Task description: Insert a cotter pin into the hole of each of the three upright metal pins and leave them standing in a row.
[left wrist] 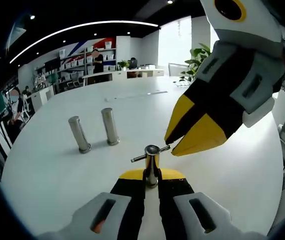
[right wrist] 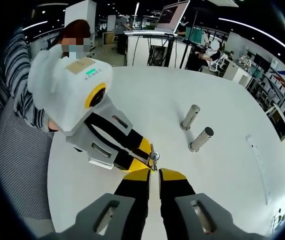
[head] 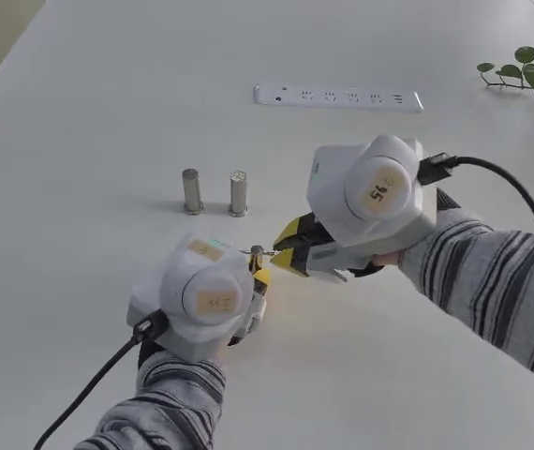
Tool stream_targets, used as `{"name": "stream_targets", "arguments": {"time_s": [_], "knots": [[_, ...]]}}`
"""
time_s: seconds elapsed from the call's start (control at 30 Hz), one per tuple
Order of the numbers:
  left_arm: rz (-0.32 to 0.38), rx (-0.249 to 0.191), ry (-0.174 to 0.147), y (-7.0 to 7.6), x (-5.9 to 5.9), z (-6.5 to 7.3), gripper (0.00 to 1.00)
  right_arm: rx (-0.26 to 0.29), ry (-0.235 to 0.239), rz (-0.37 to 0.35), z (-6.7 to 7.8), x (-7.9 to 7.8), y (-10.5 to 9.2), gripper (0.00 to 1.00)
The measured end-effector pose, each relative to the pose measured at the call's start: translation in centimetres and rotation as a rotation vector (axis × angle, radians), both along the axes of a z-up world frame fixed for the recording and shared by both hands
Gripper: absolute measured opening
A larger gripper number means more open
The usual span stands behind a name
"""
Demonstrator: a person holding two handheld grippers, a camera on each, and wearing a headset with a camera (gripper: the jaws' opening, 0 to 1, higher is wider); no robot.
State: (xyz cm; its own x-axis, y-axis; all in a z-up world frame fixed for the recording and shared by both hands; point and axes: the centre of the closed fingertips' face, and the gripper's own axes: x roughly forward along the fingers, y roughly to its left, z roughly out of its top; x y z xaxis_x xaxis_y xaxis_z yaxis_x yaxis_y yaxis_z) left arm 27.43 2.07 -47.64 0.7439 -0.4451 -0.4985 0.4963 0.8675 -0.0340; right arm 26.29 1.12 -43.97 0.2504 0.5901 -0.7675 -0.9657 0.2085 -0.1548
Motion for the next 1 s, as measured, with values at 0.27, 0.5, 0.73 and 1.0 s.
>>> {"name": "stream_targets", "arguments": {"time_s": [0.27, 0.5, 0.73, 1.0], "knots": [[0.004, 0.002, 0.001, 0.0, 0.0, 0.0, 0.05, 0.016, -0.002, -0.016, -0.1, 0.2, 0.3, 0.00], [-0.003, 0.010, -0.003, 0.0, -0.1, 0.0, 0.05, 0.023, -0.001, -0.009, 0.0, 0.0, 0.8, 0.00], [0.001, 0.008, -0.001, 0.0, 0.0, 0.0, 0.05, 0.055, 0.004, -0.046, 0.1, 0.2, 0.8, 0.00], [0.007, 0.008, 0.002, 0.0, 0.0, 0.0, 0.05, 0.132, 0.033, -0.180, 0.8, 0.8, -0.2, 0.07]]}}
